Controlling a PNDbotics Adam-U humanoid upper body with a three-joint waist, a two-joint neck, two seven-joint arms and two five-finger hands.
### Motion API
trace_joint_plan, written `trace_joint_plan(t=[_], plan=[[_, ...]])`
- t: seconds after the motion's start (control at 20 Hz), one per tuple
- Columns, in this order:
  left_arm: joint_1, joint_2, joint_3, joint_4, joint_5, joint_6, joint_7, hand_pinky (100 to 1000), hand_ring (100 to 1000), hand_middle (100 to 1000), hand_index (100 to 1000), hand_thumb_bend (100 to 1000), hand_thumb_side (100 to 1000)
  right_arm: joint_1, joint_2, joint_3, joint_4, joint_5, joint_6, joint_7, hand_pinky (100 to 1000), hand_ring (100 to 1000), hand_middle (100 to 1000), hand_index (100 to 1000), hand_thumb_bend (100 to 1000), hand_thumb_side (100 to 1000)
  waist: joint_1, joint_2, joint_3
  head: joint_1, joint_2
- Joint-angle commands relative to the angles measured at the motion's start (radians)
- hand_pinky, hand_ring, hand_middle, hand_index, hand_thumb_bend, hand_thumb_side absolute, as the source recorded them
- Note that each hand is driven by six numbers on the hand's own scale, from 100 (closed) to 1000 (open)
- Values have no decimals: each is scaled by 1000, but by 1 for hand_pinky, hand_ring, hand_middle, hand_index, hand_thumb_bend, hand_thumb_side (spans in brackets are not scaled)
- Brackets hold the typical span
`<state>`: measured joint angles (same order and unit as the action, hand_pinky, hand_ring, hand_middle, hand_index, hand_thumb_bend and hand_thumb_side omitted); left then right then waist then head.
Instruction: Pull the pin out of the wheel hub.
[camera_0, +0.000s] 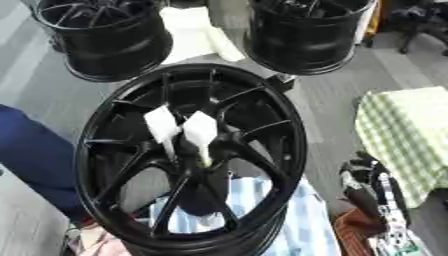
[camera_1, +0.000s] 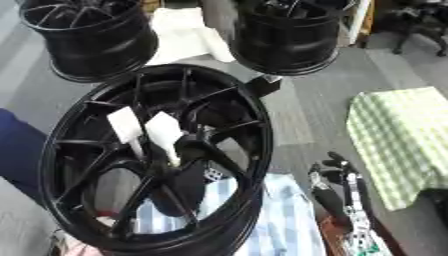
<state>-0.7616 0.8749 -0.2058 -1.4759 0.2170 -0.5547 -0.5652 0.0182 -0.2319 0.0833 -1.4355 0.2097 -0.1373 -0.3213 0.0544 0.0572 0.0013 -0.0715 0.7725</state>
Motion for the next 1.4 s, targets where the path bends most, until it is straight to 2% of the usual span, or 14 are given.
trace_joint_plan(t=[0.05,0.1,0.25,0.4,1.15,1.4], plan=[[-68,-17,-104,10,-124,-352,-342,544,1000,794,942,100,333,-9,-26,5,-5,10,-4,7,739,684,724,880,144,429,2,-17,-4,6,-2],[-84,-30,-131,15,-156,-352,-342,547,1000,793,942,100,409,-10,-27,5,-5,10,-5,8,740,684,724,880,144,429,4,-17,-5,6,-2],[-125,-70,-220,13,-276,-352,-342,523,1000,794,945,100,512,-12,-29,8,-4,11,-6,10,739,684,724,880,145,429,8,-18,-11,11,-2],[-142,-99,-273,13,-369,-352,-342,502,1000,785,939,100,597,-14,-30,9,-3,11,-7,12,739,684,724,880,146,428,9,-18,-12,10,-2],[-177,-168,-364,46,-591,-352,-342,480,1000,761,927,104,773,-16,-31,11,-1,11,-8,13,740,684,724,881,148,429,10,-22,-15,15,-2],[-167,-170,-388,51,-672,-352,-342,490,1000,770,934,197,777,-18,-32,12,-1,11,-9,14,740,684,724,881,148,429,12,-22,-17,16,-2]])
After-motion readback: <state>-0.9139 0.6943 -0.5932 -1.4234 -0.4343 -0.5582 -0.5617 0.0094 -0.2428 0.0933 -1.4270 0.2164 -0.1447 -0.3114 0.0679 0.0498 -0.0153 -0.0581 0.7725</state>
